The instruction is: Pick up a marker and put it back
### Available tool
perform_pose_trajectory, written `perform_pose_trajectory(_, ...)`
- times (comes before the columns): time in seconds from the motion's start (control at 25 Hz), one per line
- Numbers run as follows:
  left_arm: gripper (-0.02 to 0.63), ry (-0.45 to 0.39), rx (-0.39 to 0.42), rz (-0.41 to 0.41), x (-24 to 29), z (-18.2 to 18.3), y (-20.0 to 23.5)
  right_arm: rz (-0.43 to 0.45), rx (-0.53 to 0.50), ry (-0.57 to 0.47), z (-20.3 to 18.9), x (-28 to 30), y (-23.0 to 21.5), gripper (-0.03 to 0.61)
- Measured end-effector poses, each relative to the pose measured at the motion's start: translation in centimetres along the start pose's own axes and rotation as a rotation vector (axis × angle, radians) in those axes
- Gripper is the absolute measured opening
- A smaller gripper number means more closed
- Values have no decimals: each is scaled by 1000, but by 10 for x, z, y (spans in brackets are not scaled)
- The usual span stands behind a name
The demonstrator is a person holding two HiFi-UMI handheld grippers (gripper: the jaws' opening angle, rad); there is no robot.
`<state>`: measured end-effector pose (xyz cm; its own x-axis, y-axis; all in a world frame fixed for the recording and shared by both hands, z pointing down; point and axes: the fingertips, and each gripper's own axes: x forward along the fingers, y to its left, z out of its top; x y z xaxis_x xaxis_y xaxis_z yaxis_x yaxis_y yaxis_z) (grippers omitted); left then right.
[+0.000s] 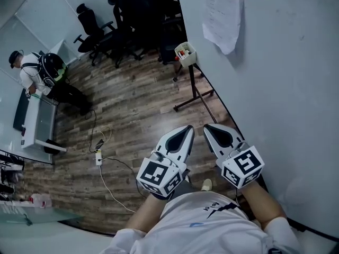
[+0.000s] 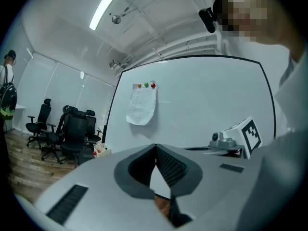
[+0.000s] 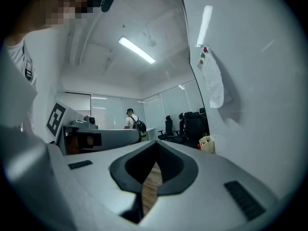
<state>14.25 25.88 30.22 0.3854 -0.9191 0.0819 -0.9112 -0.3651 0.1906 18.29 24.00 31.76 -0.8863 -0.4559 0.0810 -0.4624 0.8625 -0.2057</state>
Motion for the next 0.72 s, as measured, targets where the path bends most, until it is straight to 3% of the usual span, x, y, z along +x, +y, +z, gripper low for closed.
perform_pose_trajectory(0.28, 11, 1, 8, -27, 22, -2, 33, -17, 1, 2, -4, 35, -19, 12)
perform_pose_trajectory(0.72, 11, 11, 45, -117, 79, 18, 142, -123, -19, -1, 18, 145, -61, 14)
